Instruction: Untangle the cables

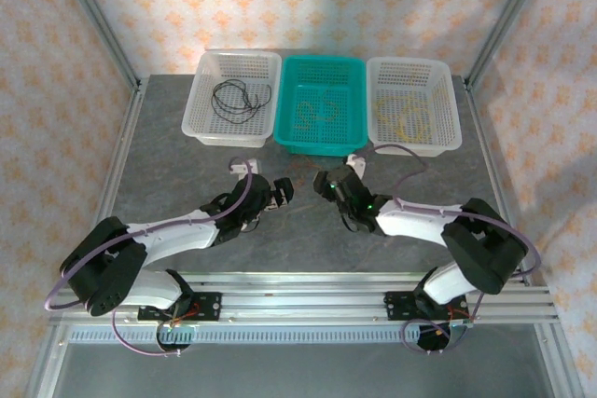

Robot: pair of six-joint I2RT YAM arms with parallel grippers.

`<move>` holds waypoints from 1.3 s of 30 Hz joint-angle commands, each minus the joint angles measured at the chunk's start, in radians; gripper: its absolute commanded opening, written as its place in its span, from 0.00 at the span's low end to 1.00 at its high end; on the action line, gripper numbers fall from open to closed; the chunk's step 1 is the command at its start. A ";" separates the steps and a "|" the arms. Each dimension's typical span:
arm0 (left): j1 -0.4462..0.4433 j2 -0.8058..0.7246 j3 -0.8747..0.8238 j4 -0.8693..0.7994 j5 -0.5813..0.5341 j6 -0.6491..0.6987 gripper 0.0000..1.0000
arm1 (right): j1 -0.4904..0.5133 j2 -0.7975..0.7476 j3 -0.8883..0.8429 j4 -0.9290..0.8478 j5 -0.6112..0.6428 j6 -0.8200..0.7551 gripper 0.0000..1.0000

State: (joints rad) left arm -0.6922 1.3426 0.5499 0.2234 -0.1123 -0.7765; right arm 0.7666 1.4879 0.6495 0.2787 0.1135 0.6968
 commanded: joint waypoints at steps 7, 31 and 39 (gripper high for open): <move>0.001 0.007 0.033 0.067 -0.031 0.007 0.99 | -0.001 0.146 0.046 0.148 0.012 0.056 0.56; 0.123 -0.130 -0.073 0.125 0.066 0.075 0.99 | 0.000 0.360 0.231 0.081 0.069 -0.003 0.45; 0.131 -0.131 -0.082 0.150 0.094 0.077 0.99 | -0.001 0.351 0.228 0.076 0.059 -0.013 0.29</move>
State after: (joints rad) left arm -0.5732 1.2301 0.4816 0.3317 -0.0395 -0.7235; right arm 0.7666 1.8378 0.8661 0.3733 0.1421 0.6910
